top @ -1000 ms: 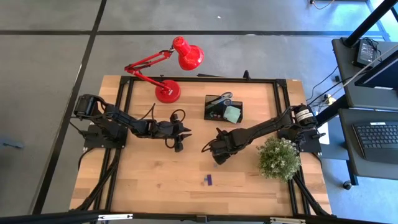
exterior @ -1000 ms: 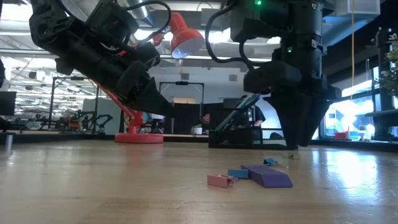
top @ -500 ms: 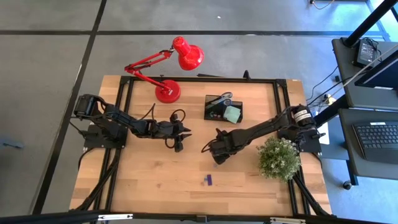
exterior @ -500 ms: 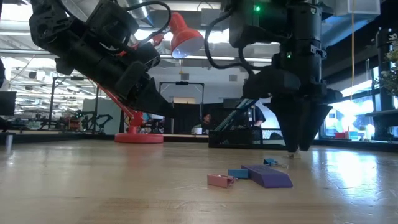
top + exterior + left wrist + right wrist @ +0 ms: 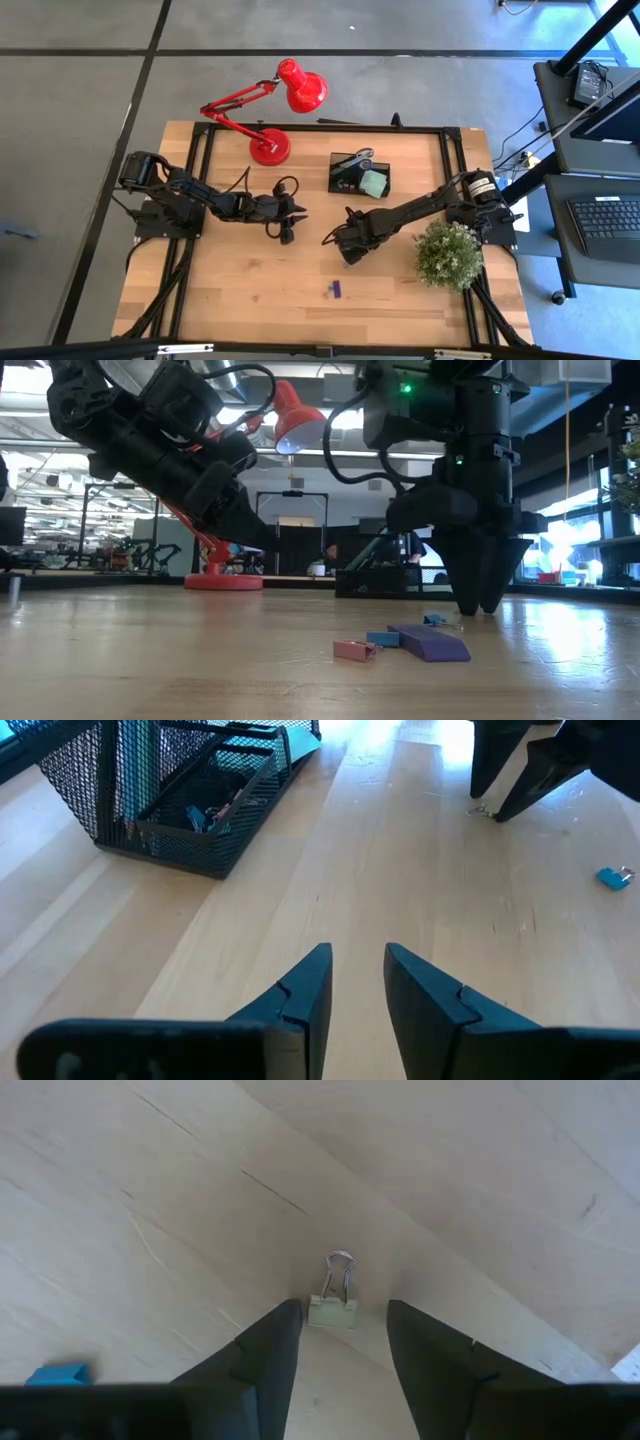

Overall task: Pick and place office supplies into organizer
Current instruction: Put the light brown binder clip into the black desk organizer

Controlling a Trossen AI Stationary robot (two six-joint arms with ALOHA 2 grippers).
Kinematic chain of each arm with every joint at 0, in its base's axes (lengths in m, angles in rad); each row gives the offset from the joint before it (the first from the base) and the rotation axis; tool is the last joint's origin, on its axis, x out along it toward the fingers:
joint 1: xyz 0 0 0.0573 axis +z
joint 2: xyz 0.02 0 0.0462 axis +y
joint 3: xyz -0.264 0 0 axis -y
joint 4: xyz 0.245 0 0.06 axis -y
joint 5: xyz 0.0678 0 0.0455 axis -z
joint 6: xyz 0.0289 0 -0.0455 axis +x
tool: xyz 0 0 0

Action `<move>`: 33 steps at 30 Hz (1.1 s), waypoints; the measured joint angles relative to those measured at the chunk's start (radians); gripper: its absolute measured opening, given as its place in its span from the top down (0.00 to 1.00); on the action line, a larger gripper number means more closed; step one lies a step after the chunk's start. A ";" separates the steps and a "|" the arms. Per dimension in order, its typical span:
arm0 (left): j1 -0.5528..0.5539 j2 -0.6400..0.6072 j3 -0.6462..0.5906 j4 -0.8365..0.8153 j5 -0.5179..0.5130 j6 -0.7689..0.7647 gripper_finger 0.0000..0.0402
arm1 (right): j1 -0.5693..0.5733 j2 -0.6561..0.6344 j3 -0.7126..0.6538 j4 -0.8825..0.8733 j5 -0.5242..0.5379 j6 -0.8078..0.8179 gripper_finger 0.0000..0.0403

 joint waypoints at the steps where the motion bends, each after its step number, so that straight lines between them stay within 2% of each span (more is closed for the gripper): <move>1: 0.000 0.000 0.000 -0.003 0.000 0.000 0.78 | 0.000 0.000 0.000 0.000 -0.001 0.000 0.60; 8: 0.000 0.000 0.000 -0.015 0.000 -0.005 0.78 | 0.000 0.002 -0.001 0.004 -0.003 0.000 0.63; 16: 0.000 0.000 0.000 -0.027 0.000 -0.006 0.78 | 0.000 0.004 -0.002 0.011 -0.009 -0.002 0.78; 21: 0.000 0.000 0.000 -0.027 0.000 -0.007 0.78 | 0.000 0.004 -0.002 0.011 -0.009 -0.004 0.83; 28: 0.000 0.000 0.000 -0.027 0.000 -0.007 0.78 | 0.002 0.000 -0.001 0.006 0.014 -0.084 0.84; 33: 0.000 0.000 0.000 -0.027 0.000 -0.008 0.78 | 0.001 0.011 0.061 -0.076 0.017 -0.134 0.84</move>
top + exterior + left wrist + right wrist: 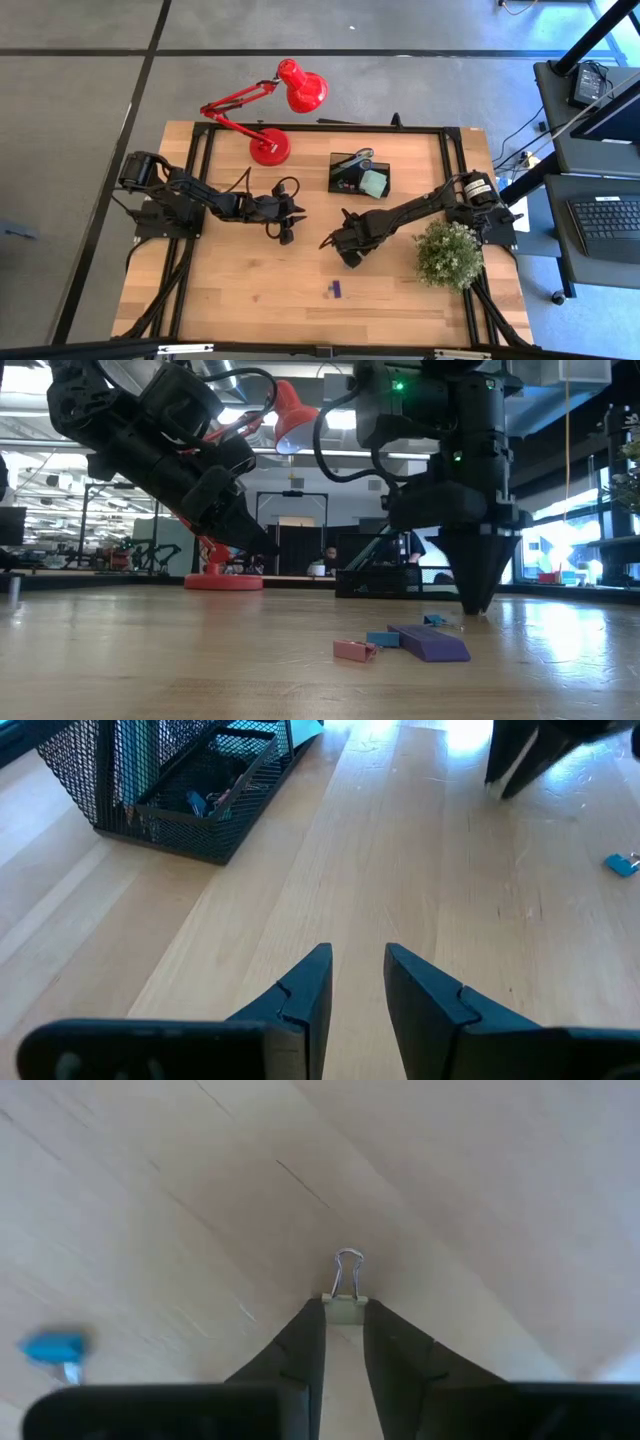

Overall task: Pick and place office supplies into organizer
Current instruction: Put the light brown binder clip into the black desk organizer

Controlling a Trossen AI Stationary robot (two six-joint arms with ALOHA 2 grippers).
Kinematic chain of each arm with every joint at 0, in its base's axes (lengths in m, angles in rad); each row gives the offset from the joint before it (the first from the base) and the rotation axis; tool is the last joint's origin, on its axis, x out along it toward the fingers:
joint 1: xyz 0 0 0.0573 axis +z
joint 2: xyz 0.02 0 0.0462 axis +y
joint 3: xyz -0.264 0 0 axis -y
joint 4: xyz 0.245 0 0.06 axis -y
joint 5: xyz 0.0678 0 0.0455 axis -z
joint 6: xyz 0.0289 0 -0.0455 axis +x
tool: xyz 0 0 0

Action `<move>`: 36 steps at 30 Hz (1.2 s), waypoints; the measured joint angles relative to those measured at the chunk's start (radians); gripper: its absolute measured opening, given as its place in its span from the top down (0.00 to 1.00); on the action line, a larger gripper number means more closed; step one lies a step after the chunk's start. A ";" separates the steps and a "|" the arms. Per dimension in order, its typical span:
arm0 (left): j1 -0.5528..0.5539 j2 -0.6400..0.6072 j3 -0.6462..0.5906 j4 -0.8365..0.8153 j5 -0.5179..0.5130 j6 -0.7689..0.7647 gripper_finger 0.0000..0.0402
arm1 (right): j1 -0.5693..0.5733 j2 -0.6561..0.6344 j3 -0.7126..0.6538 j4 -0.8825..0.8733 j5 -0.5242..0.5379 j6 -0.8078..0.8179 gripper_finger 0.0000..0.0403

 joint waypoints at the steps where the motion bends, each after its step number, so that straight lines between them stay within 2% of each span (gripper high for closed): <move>1: 0.000 0.000 0.000 0.000 0.000 0.000 0.78 | 0.000 0.000 0.015 -0.026 0.006 -0.008 0.84; 4: 0.000 0.000 0.000 0.000 0.000 0.000 0.78 | -0.005 -0.002 0.074 -0.081 0.056 -0.033 0.84; 10: 0.000 0.000 0.000 -0.003 0.000 0.000 0.78 | -0.041 -0.005 0.143 -0.201 0.244 -0.075 0.84; 16: 0.000 0.000 0.000 -0.003 0.000 0.000 0.78 | -0.122 -0.007 0.147 -0.196 0.368 -0.160 0.84; 20: 0.000 0.000 0.000 -0.003 0.000 0.000 0.78 | -0.186 -0.007 0.148 -0.131 0.433 -0.219 0.84; 27: 0.000 0.000 0.000 -0.003 0.000 0.000 0.78 | -0.275 -0.006 0.148 0.047 0.442 -0.367 0.83; 36: 0.000 0.000 0.000 -0.007 0.000 0.000 0.78 | -0.337 -0.004 0.148 0.082 0.441 -0.398 0.83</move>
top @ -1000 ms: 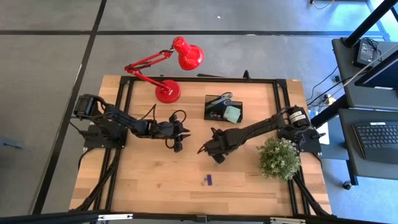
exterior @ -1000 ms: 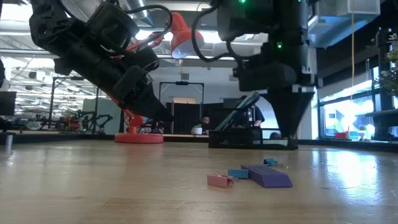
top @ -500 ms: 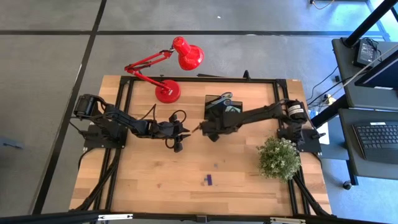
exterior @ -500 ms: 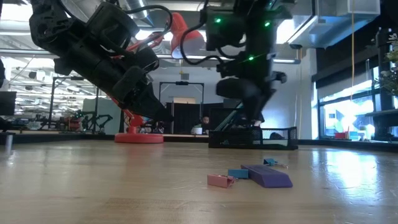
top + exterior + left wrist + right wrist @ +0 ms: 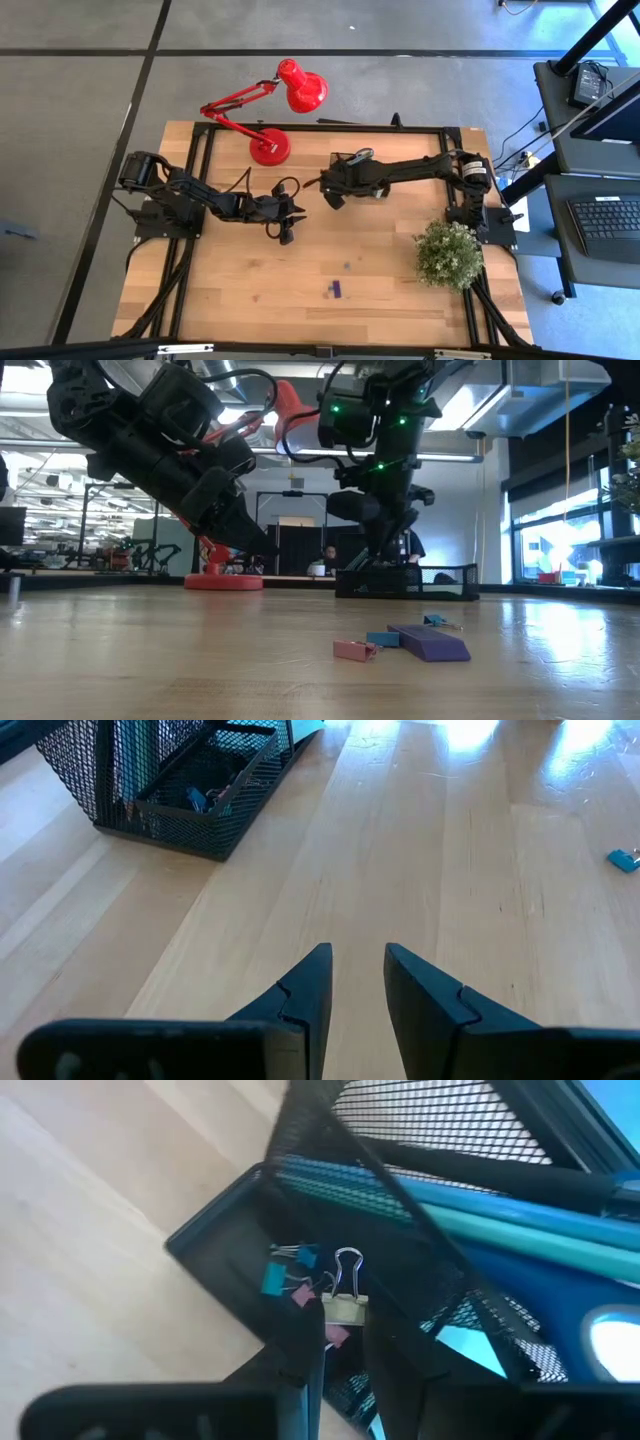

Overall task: Pick and place office supplies into organizer
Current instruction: Put the light brown binder clip into the black desk organizer

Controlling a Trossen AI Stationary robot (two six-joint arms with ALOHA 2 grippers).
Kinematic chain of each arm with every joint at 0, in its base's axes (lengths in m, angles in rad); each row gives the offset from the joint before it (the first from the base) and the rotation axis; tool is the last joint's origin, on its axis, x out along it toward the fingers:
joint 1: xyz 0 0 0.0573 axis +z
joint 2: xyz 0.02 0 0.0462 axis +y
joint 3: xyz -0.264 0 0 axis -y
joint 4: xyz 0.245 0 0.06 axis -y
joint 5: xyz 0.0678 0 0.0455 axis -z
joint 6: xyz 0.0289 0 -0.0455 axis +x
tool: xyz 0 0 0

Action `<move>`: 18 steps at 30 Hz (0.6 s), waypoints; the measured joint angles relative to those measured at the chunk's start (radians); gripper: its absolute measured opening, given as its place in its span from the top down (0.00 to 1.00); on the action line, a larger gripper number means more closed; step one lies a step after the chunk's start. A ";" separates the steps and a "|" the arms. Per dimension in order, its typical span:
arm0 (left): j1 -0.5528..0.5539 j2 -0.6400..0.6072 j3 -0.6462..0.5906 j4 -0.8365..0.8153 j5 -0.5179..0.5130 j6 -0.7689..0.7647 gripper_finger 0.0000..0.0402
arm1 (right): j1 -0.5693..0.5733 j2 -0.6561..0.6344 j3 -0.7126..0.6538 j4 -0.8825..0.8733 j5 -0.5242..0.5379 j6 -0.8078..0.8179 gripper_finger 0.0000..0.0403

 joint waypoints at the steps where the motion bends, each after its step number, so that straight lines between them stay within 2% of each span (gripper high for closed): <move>1: 0.000 0.000 0.000 0.000 0.000 0.000 0.78 | -0.003 0.000 0.000 0.000 0.000 0.000 0.83; 18: 0.000 0.000 0.000 0.000 0.000 -0.016 0.78 | -0.017 0.075 0.001 0.003 -0.006 -0.010 0.83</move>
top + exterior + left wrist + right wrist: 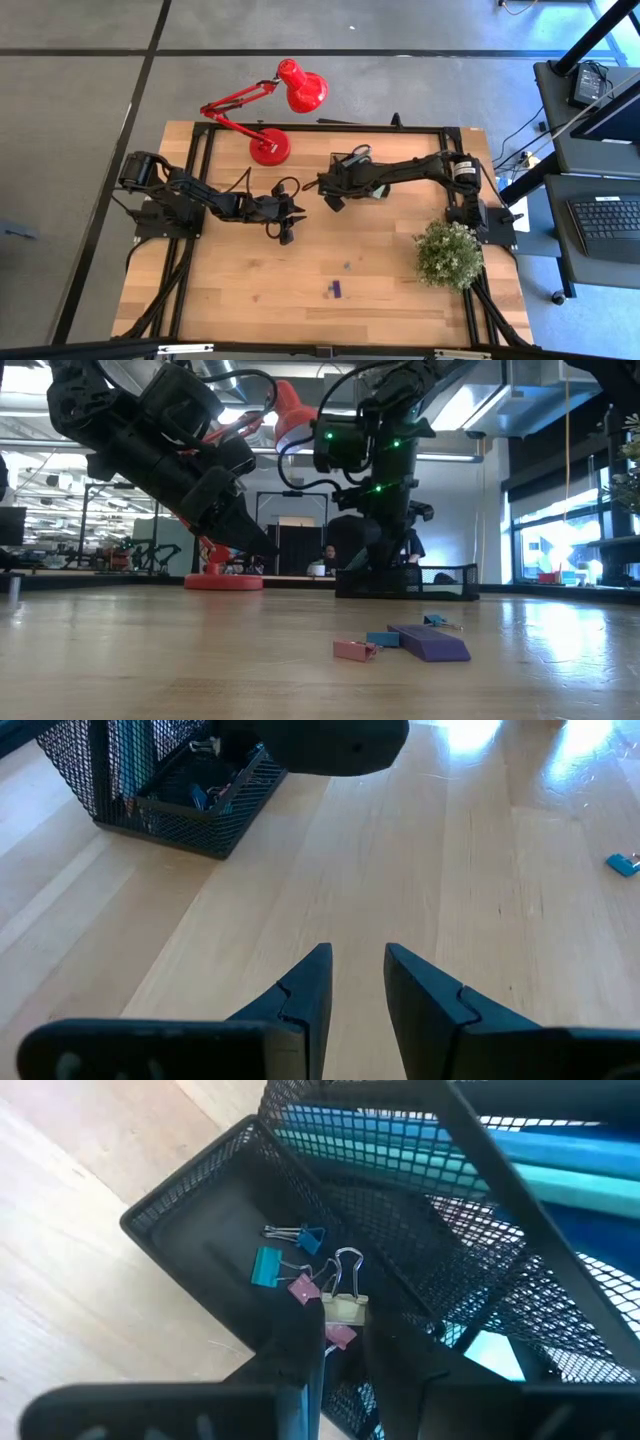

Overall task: Pick and place office supplies into organizer
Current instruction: Put the light brown binder clip into the black desk organizer

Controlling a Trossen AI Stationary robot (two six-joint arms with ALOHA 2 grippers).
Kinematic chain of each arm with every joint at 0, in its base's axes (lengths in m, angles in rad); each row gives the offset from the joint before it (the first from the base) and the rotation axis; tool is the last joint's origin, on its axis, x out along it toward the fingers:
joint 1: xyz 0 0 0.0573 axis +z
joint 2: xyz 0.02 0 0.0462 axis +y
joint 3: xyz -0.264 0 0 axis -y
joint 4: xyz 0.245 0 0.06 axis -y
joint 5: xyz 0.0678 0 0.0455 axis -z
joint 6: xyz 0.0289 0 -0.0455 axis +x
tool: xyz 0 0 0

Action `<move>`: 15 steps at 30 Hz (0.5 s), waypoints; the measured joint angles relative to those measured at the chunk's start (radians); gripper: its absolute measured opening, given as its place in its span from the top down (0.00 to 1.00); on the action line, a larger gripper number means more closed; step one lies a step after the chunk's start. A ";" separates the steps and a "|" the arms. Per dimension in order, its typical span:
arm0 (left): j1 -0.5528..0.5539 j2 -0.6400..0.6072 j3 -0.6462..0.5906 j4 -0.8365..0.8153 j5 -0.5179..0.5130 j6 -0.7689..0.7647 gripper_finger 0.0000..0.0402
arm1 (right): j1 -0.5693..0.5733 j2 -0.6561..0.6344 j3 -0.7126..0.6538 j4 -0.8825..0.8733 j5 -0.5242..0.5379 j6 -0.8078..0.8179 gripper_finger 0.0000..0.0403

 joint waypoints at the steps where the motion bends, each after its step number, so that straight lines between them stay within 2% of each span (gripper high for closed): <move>1: 0.000 0.000 0.000 0.000 0.000 0.000 0.78 | 0.000 0.000 0.000 0.000 0.001 0.005 0.83; 10: 0.000 0.000 0.000 0.000 0.000 0.000 0.78 | 0.000 0.001 0.000 0.000 0.002 0.012 0.82; 15: 0.000 0.000 0.000 0.000 0.000 0.000 0.78 | 0.000 0.001 0.000 0.000 0.003 0.014 0.74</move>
